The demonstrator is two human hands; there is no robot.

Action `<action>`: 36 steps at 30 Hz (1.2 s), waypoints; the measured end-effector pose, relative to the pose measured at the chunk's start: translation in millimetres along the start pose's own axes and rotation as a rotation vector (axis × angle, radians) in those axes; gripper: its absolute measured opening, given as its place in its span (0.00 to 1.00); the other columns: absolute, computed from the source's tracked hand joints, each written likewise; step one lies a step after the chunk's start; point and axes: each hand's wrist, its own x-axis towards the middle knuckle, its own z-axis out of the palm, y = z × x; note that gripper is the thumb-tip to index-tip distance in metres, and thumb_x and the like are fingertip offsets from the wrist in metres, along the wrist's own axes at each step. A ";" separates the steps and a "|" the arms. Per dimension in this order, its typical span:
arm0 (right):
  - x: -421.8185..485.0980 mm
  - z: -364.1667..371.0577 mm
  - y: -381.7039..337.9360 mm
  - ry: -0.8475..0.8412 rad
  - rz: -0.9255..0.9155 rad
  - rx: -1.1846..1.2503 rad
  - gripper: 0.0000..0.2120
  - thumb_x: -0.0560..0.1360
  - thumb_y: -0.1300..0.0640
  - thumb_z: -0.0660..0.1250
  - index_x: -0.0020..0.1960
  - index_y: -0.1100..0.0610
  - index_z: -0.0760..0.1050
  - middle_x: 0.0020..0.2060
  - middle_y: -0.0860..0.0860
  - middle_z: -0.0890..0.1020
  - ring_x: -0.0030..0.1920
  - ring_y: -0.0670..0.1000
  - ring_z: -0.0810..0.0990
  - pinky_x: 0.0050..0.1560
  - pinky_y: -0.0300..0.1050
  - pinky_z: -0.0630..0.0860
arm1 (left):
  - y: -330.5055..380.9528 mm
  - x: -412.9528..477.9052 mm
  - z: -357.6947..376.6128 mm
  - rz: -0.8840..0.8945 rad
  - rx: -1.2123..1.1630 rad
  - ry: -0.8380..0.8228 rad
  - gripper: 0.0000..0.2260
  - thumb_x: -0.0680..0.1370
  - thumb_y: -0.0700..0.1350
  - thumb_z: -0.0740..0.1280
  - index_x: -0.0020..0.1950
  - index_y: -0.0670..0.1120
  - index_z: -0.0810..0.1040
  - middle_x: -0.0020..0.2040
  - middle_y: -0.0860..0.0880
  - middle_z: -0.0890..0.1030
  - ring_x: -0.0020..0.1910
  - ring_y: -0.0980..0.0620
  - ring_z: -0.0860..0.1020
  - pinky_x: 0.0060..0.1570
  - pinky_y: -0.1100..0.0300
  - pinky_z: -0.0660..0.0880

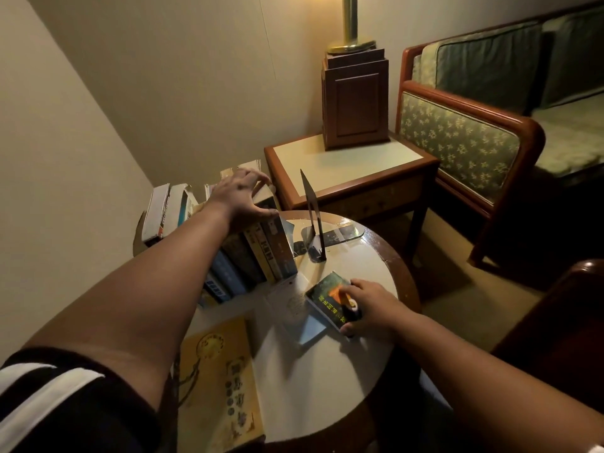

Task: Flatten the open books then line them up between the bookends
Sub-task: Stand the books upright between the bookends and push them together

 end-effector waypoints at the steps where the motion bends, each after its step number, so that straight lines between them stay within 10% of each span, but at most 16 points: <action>1: 3.6 -2.1 3.6 0.016 0.018 -0.024 0.40 0.68 0.37 0.74 0.74 0.46 0.64 0.71 0.51 0.68 0.68 0.55 0.66 0.66 0.52 0.69 | 0.2 -0.4 -0.1 -0.001 0.003 0.000 0.34 0.68 0.62 0.75 0.71 0.55 0.68 0.75 0.46 0.65 0.72 0.38 0.66 0.66 0.36 0.67; 11: 7.0 -2.4 25.3 0.201 0.207 0.024 0.33 0.63 0.34 0.75 0.64 0.43 0.71 0.59 0.50 0.70 0.60 0.53 0.70 0.60 0.53 0.73 | -2.1 3.2 1.2 -0.004 0.004 -0.003 0.35 0.67 0.63 0.75 0.71 0.56 0.68 0.75 0.46 0.65 0.72 0.37 0.66 0.65 0.36 0.68; 23: -6.1 -41.5 28.3 0.613 0.162 0.900 0.23 0.71 0.65 0.75 0.63 0.57 0.73 0.55 0.54 0.79 0.55 0.53 0.81 0.46 0.48 0.84 | -5.8 4.5 3.4 0.012 -0.002 0.008 0.35 0.67 0.65 0.74 0.71 0.56 0.68 0.74 0.46 0.66 0.71 0.37 0.67 0.65 0.35 0.68; 36: 21.3 -72.9 18.3 0.482 -0.167 0.142 0.16 0.76 0.61 0.72 0.63 0.52 0.79 0.58 0.54 0.83 0.58 0.52 0.82 0.49 0.40 0.83 | -4.0 3.2 3.4 0.003 -0.003 0.011 0.36 0.68 0.64 0.74 0.72 0.55 0.68 0.74 0.45 0.66 0.71 0.37 0.67 0.65 0.37 0.68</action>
